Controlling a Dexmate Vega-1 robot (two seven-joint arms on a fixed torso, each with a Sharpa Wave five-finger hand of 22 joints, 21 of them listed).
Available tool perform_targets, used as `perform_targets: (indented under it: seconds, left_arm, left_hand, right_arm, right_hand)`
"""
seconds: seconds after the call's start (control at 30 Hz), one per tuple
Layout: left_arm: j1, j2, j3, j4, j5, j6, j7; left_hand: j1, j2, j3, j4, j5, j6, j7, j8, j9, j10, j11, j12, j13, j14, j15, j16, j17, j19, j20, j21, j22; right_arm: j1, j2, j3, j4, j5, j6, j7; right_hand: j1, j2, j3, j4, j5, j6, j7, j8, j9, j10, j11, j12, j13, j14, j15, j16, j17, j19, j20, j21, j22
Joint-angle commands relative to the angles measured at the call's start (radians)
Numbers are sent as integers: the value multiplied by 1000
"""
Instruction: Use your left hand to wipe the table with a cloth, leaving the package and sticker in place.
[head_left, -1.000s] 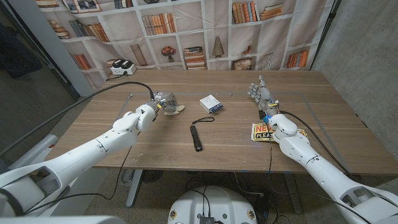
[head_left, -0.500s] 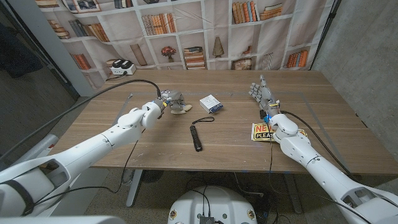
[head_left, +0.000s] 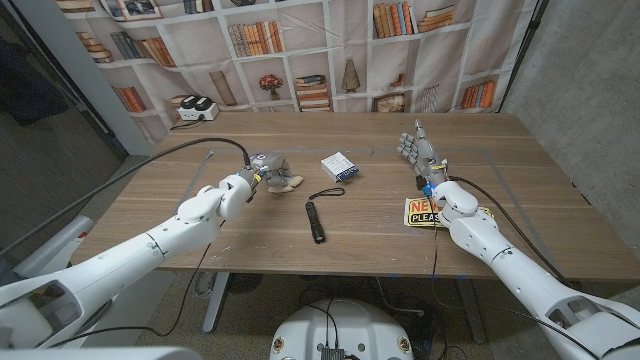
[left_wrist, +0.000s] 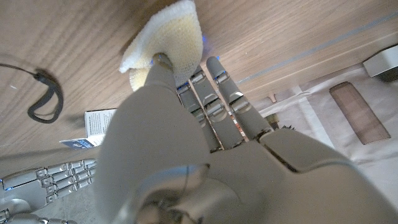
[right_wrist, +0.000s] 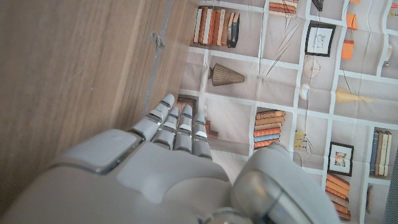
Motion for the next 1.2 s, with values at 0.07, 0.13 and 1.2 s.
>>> perform_targets:
  seconds: [0.07, 0.13, 1.2]
  left_arm:
    - [121, 54, -64, -116, -30, 129, 18]
    - [115, 50, -64, -107, -30, 125, 25]
    - [-200, -134, 106, 248, 27, -158, 25]
  left_hand:
    - [8, -1, 12, 4, 8, 32, 29, 5, 5, 24, -19, 1, 5, 6, -3, 3, 4, -3, -54, 6, 3]
    - [7, -1, 12, 5, 8, 33, 29, 6, 5, 25, -19, 1, 5, 6, -2, 3, 4, -3, -54, 7, 3]
    - [5, -2, 19, 9, 8, 21, 26, 1, 6, 15, -20, -8, 22, -9, -2, -1, 7, -20, -51, 8, 4]
  right_arm:
    - [-10, -7, 2, -5, 9, -9, 5]
    - [-11, -7, 3, -5, 9, -4, 5]
    - [-80, -50, 45, -122, 2, 37, -38]
  right_hand:
    - [2, 10, -3, -4, -3, 7, 1, 2, 2, 11, 1, 4, 6, 11, 0, 1, 6, 11, -1, 0, 2]
    - [2, 11, -3, -4, -3, 8, 0, 2, 2, 11, 1, 3, 6, 11, 0, 1, 6, 11, -1, 0, 2]
    - [3, 12, -5, -6, -6, 9, 3, 0, 2, 12, 0, 2, 6, 16, -4, 1, 6, 15, 0, 0, 2]
